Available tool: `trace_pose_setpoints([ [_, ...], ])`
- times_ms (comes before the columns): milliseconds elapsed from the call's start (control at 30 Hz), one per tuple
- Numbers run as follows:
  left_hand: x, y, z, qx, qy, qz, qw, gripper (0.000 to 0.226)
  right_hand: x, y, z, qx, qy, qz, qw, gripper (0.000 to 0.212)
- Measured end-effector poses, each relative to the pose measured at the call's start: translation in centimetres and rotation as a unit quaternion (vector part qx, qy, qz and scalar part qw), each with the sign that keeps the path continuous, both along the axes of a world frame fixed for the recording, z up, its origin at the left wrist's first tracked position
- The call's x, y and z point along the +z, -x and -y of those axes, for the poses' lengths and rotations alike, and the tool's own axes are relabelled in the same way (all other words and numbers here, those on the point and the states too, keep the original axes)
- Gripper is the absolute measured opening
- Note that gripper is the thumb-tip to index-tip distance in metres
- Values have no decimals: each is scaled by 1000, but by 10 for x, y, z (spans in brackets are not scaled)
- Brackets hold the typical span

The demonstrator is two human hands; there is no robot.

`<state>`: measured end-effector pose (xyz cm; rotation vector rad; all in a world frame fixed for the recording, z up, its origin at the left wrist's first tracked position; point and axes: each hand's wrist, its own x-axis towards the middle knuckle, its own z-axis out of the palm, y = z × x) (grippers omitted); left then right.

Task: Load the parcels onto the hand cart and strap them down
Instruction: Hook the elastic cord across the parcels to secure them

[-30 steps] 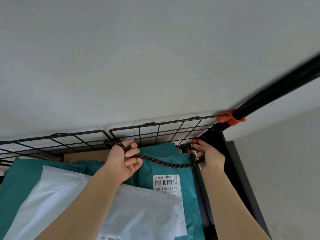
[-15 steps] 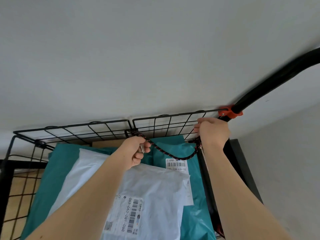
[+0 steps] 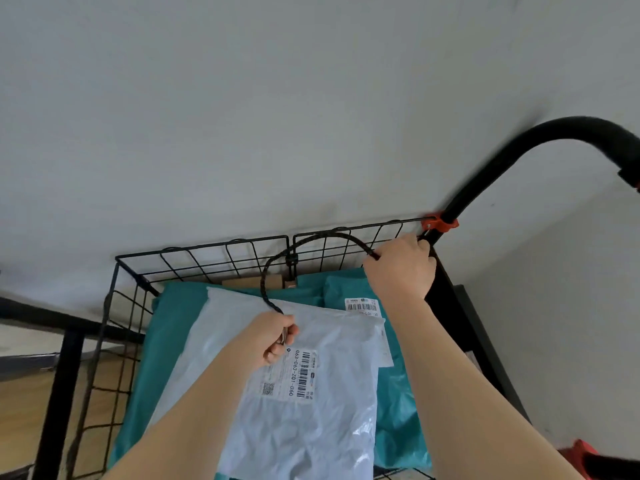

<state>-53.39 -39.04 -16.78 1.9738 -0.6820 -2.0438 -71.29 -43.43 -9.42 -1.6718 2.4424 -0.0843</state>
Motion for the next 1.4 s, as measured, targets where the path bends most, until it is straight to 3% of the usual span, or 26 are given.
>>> trace_pose_setpoints([
  [133,5,-6,-27,-13,73,59,995,26,16,-15,-22,-25,16,114,993,21],
  [233,11,-12,-45,10,114,48,992,24,30,-26,-37,-22,38,116,992,20],
  [467,22,-33,-79,-67,79,21,994,34,53,-54,-61,-10,-50,190,981,14],
  [533,25,-35,-91,-95,56,6,994,33,57,-58,-68,-7,-114,257,959,19],
  [633,32,-37,-109,-122,23,-37,992,29,56,-63,-88,-11,-237,375,896,32],
  [700,35,-41,-119,-132,9,-47,990,26,47,-66,-103,-13,-312,406,859,33],
  [833,34,-54,-137,-185,-25,-23,982,27,18,-65,-136,-21,-419,404,813,34],
  [967,24,-55,-158,-177,-36,19,983,26,-7,-61,-169,14,-501,370,782,31],
  [1133,15,-43,-175,-159,-67,24,985,29,-29,-55,-190,56,-531,322,782,28],
  [1400,4,-34,-186,-163,-151,-19,975,33,-59,-48,-203,43,-557,302,773,30],
])
